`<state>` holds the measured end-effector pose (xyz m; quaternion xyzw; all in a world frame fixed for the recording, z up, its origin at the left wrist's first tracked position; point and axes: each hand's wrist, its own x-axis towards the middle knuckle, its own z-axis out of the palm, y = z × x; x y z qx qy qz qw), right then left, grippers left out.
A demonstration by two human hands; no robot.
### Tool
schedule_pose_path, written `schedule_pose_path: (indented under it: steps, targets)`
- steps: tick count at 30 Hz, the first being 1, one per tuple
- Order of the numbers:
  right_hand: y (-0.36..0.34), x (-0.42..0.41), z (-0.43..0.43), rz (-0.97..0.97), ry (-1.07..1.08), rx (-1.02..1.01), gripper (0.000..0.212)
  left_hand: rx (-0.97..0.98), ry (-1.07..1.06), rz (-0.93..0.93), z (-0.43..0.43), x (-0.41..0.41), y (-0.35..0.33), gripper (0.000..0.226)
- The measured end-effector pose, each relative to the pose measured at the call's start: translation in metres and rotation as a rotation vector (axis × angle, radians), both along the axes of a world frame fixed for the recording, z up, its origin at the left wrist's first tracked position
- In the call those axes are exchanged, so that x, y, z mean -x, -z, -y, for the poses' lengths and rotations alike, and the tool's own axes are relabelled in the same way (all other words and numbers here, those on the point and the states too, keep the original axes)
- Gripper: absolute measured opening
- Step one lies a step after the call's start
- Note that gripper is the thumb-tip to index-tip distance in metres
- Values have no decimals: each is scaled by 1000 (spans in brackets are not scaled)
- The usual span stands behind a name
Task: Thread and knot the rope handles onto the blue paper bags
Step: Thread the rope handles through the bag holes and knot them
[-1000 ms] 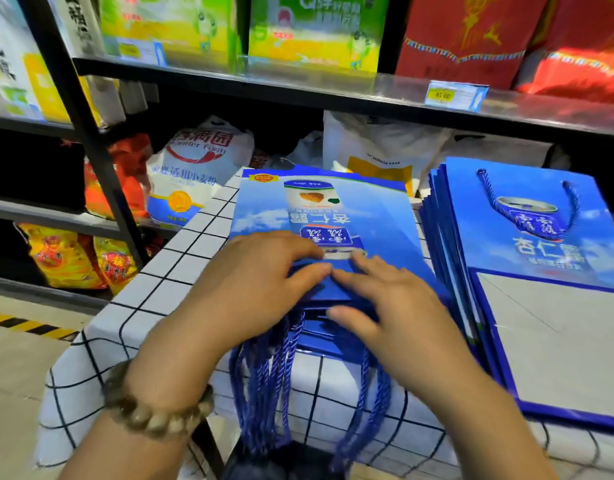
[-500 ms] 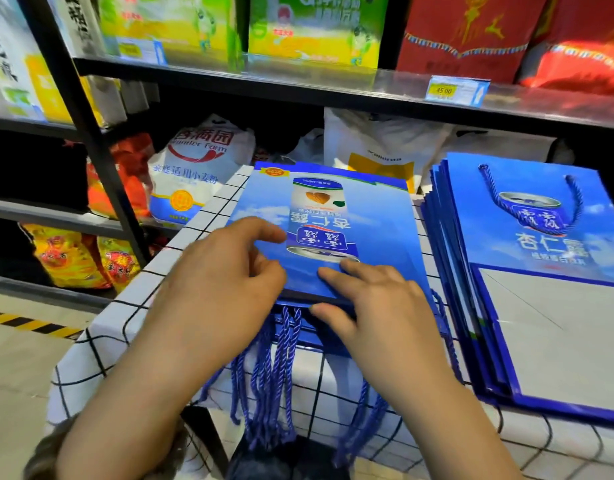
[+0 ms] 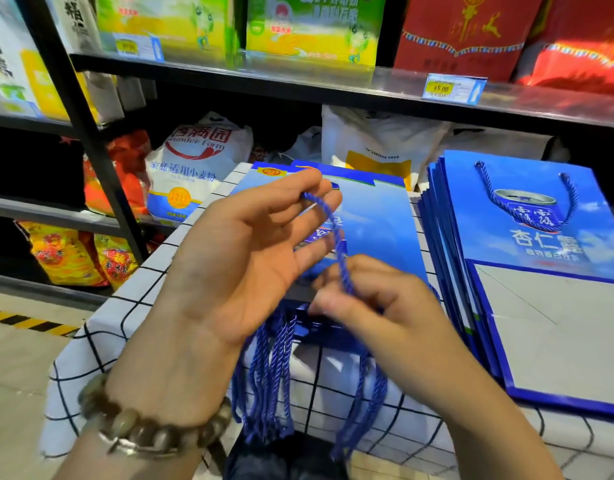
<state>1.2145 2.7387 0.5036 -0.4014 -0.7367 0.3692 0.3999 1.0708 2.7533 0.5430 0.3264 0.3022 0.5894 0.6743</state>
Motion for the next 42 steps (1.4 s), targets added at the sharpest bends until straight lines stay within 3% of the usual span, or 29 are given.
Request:
schedule_pose_path:
  steps: [3, 6, 11, 13, 15, 18, 20, 23, 26, 30, 35, 42]
  targets:
    - [-22, -6, -12, -294, 196, 106, 26, -118, -61, -500, 3, 0, 5, 18]
    - [-37, -10, -33, -411, 246, 165, 30, -187, -139, -629, 8, -8, 12, 16]
    - [-36, -4, -58, -491, 196, 304, 30, -286, 35, -1062, -4, -20, 26, 14]
    - [-35, -5, -61, -480, 192, 331, 28, -279, 74, -1101, -10, -21, 26, 17]
    - [-28, -12, -64, -327, 282, 267, 20, -232, 99, -1044, -15, -21, 22, 21]
    - [-15, -30, -62, 9, 537, -84, 24, -230, 65, -1011, -22, -20, 18, 18]
    - [-9, -37, -52, 33, 427, -198, 23, -266, 67, -1032, -26, -22, 20, 22]
    - [-1, -37, -38, 30, 242, -112, 22, -297, 69, -999, -28, -30, 24, 59]
    - [6, -42, -34, -108, 223, -38, 23, -379, 22, -1075, -27, -37, 29, 72]
    - [13, -47, -35, -129, 248, -6, 25, -491, -20, -1278, -21, -37, 32, 64]
    - [17, -55, -39, 182, 253, -101, 26, -708, 85, -1729, -14, -10, 43, 52]
    - [14, -47, -42, 330, 191, -150, 28, -678, 18, -1606, -15, 0, 55, 43]
